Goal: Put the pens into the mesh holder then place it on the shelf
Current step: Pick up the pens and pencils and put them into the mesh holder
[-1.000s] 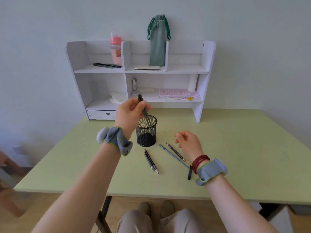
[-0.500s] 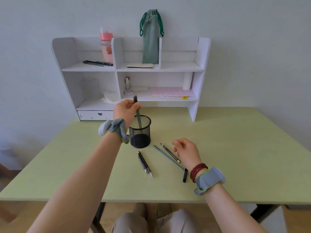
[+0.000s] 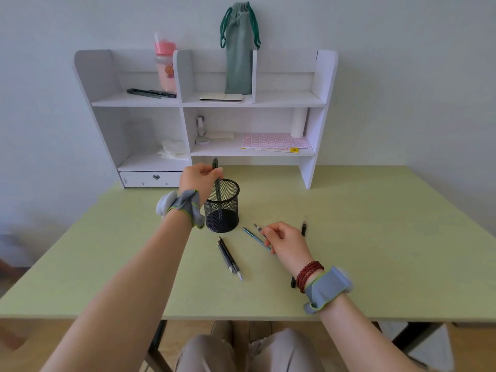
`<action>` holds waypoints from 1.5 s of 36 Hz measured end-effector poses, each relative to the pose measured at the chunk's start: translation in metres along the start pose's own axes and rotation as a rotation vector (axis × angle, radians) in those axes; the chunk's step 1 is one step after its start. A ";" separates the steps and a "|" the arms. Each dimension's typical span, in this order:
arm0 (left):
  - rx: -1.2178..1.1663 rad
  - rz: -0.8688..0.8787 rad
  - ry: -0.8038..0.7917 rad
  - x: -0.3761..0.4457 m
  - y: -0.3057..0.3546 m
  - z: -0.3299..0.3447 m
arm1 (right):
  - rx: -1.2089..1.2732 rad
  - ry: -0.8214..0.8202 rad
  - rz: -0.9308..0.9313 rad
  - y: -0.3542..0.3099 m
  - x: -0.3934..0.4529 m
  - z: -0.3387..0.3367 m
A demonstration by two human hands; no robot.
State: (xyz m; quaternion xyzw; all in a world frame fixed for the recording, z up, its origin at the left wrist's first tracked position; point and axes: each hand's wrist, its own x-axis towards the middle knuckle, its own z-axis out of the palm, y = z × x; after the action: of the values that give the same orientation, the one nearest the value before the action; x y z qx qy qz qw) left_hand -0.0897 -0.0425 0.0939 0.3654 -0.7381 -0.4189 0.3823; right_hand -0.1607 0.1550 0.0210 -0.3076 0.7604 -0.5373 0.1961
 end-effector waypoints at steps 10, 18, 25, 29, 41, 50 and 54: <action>0.015 -0.037 -0.002 0.003 -0.008 0.001 | -0.029 -0.003 0.016 0.000 -0.003 -0.001; 0.031 -0.103 0.003 0.006 -0.017 0.003 | -0.049 -0.001 0.012 -0.002 -0.003 0.000; 0.040 -0.122 -0.006 0.006 -0.024 0.002 | -0.062 -0.005 0.004 -0.002 -0.005 0.003; 0.085 -0.123 -0.022 0.006 -0.025 0.001 | -0.066 -0.011 0.000 -0.002 -0.006 0.004; 0.178 -0.106 -0.063 -0.001 -0.022 -0.004 | -0.068 -0.038 0.007 -0.006 -0.008 0.009; 0.274 -0.029 -0.083 -0.012 -0.019 -0.013 | -0.065 -0.069 0.008 -0.010 -0.013 0.009; 0.404 0.175 -0.040 -0.024 -0.014 -0.021 | -0.083 -0.074 -0.003 -0.013 -0.013 0.010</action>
State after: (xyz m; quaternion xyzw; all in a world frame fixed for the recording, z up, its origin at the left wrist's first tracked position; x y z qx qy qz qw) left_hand -0.0580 -0.0346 0.0832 0.3607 -0.8434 -0.2347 0.3218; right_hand -0.1417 0.1534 0.0290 -0.3362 0.7737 -0.4940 0.2104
